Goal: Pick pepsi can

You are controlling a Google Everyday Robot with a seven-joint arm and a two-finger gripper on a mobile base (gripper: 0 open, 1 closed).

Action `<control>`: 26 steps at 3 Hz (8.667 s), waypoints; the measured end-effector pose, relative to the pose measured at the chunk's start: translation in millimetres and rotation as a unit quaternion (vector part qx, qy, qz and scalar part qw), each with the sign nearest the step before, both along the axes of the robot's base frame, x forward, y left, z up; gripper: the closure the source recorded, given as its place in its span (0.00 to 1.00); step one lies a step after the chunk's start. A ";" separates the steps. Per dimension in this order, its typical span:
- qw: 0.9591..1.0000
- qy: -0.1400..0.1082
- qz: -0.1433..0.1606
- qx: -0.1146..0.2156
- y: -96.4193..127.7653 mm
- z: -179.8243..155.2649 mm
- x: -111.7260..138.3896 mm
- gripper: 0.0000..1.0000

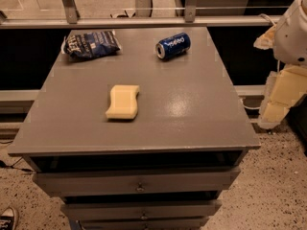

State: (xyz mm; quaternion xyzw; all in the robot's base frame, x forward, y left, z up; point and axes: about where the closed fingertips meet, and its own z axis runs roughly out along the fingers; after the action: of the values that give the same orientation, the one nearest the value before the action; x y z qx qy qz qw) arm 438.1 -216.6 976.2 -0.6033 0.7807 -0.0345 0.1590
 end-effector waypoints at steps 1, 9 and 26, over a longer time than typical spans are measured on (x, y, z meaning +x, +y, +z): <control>1.000 0.000 0.000 0.000 0.0 0.0 0.0 0.00; 0.962 -0.157 0.202 0.095 62.0 -42.1 203.9 0.00; 0.951 -0.135 0.127 0.249 112.1 -112.4 372.5 0.88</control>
Offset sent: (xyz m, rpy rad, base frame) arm 0.0378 0.0091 -0.0160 0.0767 -0.0947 0.0663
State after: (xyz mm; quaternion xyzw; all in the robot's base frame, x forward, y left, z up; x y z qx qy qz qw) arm 810.7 -104.5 863.8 -0.6281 0.6530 0.1004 0.4111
